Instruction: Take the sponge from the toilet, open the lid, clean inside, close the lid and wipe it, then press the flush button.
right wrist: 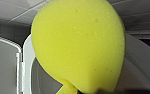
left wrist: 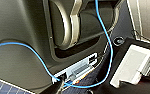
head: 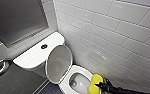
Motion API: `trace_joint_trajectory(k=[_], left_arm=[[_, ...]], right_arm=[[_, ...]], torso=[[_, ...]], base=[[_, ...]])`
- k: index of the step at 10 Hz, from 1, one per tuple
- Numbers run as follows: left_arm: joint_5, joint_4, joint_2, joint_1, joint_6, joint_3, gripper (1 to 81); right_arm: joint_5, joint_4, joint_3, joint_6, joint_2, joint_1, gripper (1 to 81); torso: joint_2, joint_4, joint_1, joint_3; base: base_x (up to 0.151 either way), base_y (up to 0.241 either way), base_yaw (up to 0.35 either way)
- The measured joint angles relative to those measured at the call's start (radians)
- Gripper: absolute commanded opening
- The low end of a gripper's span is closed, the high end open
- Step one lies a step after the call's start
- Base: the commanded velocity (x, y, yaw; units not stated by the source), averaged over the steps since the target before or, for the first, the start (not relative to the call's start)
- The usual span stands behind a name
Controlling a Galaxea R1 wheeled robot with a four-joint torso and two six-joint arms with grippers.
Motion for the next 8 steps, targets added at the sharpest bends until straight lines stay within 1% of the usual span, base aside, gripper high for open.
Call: trace_joint_trajectory(k=[1,5,6,8], left_arm=[[-0.001,0.000,0.000,0.000,0.000,0.000,81.1],[0.000,0.000,0.001,0.000,0.007,0.000,81.1],[0.000,0.000,0.004,0.000,0.007,0.000,81.1],[-0.001,0.000,0.006,0.000,0.007,0.000,81.1]], right_arm=[[0.013,0.000,0.033,0.000,-0.027,-0.027,1.0],[-0.007,0.000,0.154,0.002,-0.106,-0.084,1.0],[-0.018,-0.001,0.180,0.002,-0.117,-0.095,1.0],[-0.068,-0.018,0.235,0.002,-0.133,-0.112,1.0]], torso=[[0.000,0.000,0.000,0.000],[0.000,0.000,0.000,0.000],[0.000,0.000,0.000,0.000],[0.000,0.000,0.000,0.000]], base=[[0.000,0.000,0.000],[0.000,0.000,0.000],[0.000,0.000,0.000],[0.000,0.000,0.000]])
